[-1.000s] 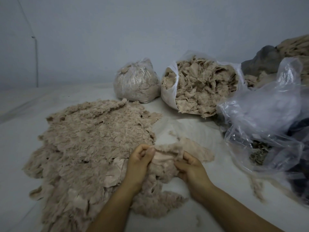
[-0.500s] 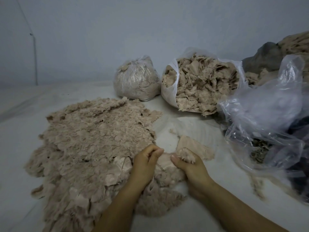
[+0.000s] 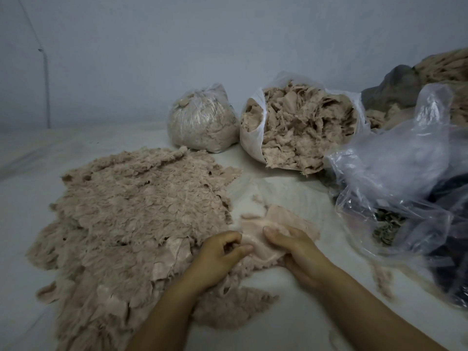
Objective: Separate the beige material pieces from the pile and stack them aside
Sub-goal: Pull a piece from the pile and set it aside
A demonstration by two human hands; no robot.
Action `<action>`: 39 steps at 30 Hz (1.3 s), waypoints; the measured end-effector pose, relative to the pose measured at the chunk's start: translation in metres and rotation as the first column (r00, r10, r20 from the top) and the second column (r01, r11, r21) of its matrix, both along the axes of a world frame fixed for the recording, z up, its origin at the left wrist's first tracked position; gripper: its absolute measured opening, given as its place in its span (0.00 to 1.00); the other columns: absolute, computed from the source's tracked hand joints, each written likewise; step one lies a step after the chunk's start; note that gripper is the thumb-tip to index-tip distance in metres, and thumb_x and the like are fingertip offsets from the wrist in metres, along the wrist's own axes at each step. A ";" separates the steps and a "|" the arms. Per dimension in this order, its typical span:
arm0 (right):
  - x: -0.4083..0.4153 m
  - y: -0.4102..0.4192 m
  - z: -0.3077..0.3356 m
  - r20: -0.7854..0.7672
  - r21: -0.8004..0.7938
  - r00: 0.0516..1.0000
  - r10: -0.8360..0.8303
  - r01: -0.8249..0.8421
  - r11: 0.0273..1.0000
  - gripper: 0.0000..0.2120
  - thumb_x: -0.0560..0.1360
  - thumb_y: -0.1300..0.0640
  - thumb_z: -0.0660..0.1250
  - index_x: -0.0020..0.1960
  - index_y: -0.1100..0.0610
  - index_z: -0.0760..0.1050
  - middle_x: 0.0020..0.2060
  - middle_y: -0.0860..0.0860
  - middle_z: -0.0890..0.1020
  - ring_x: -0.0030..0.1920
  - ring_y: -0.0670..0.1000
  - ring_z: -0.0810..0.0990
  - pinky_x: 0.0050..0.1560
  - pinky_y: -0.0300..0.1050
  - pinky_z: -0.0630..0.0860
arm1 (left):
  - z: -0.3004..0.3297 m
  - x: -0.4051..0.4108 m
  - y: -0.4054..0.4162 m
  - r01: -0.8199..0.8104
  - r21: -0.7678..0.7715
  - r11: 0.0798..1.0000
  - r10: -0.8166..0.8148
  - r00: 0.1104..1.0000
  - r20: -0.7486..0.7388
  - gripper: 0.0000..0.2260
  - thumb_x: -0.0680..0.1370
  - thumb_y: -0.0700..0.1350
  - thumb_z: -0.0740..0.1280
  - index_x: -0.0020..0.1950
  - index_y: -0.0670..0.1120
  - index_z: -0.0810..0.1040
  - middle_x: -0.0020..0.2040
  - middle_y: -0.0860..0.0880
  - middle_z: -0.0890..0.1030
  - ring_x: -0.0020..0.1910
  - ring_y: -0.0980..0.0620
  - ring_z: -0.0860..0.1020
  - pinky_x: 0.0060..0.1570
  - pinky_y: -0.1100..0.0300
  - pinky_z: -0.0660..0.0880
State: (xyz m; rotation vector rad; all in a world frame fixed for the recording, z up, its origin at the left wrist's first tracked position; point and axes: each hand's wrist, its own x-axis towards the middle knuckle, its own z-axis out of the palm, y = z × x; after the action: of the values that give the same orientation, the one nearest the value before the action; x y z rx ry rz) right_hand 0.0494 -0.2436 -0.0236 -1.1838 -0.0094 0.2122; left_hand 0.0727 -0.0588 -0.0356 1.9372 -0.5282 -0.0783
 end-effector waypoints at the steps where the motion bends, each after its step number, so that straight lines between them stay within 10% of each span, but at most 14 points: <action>1: -0.002 0.001 0.000 0.009 -0.040 1.000 0.023 -0.022 0.999 0.14 0.68 0.57 0.73 0.51 0.63 0.82 0.47 0.63 0.84 0.46 0.59 0.84 0.43 0.47 0.81 | 0.001 -0.001 0.000 0.007 0.010 1.000 -0.008 1.000 0.020 0.09 0.75 0.44 0.70 0.36 0.45 0.76 0.31 0.54 0.71 0.31 0.58 0.69 0.33 0.64 0.66; 5: 0.003 0.004 0.001 0.028 -0.075 0.992 -0.126 0.128 0.989 0.06 0.64 0.58 0.74 0.35 0.57 0.78 0.37 0.58 0.82 0.35 0.53 0.80 0.33 0.42 0.77 | 0.002 -0.004 -0.002 0.013 0.043 0.999 -0.015 0.998 0.059 0.09 0.78 0.41 0.65 0.39 0.46 0.71 0.34 0.52 0.68 0.34 0.57 0.66 0.36 0.59 0.65; 13: 0.001 -0.002 0.002 -0.216 -0.015 0.972 0.093 -0.099 0.995 0.15 0.73 0.55 0.70 0.52 0.67 0.80 0.45 0.62 0.83 0.44 0.57 0.83 0.43 0.47 0.81 | 0.006 -0.007 -0.001 0.086 -0.085 0.993 -0.089 0.996 -0.033 0.09 0.77 0.42 0.67 0.39 0.53 0.80 0.33 0.58 0.76 0.35 0.61 0.73 0.39 0.67 0.69; 18: 0.013 -0.003 0.000 0.070 -0.145 0.836 -0.544 0.548 0.823 0.11 0.79 0.60 0.63 0.37 0.55 0.73 0.30 0.48 0.77 0.32 0.47 0.75 0.33 0.40 0.72 | 0.005 -0.002 0.004 -0.035 -0.061 0.998 0.030 0.997 -0.072 0.07 0.73 0.43 0.72 0.35 0.49 0.81 0.25 0.57 0.73 0.25 0.63 0.70 0.29 0.70 0.68; 21: 0.013 -0.013 0.004 0.119 -0.120 0.803 -0.584 0.595 0.795 0.10 0.80 0.58 0.62 0.40 0.56 0.74 0.29 0.45 0.80 0.29 0.41 0.77 0.30 0.33 0.73 | 0.006 0.001 0.008 -0.083 -0.076 0.994 0.074 0.991 -0.113 0.08 0.76 0.41 0.69 0.36 0.46 0.81 0.25 0.56 0.74 0.24 0.64 0.70 0.27 0.70 0.69; 28: 0.010 0.006 0.014 0.319 -0.181 0.872 -0.370 0.439 0.880 0.08 0.79 0.57 0.63 0.42 0.56 0.77 0.29 0.46 0.81 0.30 0.41 0.77 0.31 0.32 0.73 | 0.020 0.001 -0.009 -0.055 -0.221 0.974 0.003 0.974 -0.228 0.23 0.69 0.58 0.66 0.63 0.54 0.73 0.57 0.57 0.79 0.56 0.63 0.77 0.55 0.69 0.73; 32: 0.021 0.000 0.031 0.361 -0.178 0.873 -0.329 0.411 0.894 0.06 0.78 0.58 0.65 0.42 0.57 0.77 0.31 0.46 0.83 0.31 0.41 0.80 0.31 0.31 0.74 | 0.030 0.009 -0.025 -0.048 -0.110 0.993 0.028 0.983 -0.180 0.12 0.75 0.42 0.70 0.58 0.48 0.76 0.42 0.53 0.79 0.40 0.62 0.78 0.42 0.71 0.74; 39: 0.061 -0.063 0.006 0.282 -0.514 0.780 -0.558 0.614 0.599 0.08 0.77 0.54 0.66 0.40 0.52 0.76 0.40 0.48 0.80 0.44 0.50 0.78 0.44 0.41 0.71 | 0.054 0.027 -0.006 -0.253 -0.335 0.908 0.188 0.959 -0.213 0.05 0.79 0.36 0.62 0.47 0.42 0.77 0.35 0.45 0.78 0.30 0.57 0.80 0.35 0.64 0.78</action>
State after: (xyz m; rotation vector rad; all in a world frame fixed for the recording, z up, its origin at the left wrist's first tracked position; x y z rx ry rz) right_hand 0.1105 -0.3070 -0.0177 -1.7500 0.3973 -0.4776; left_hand 0.1000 -0.0652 0.0185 1.5984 -0.1837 -0.0055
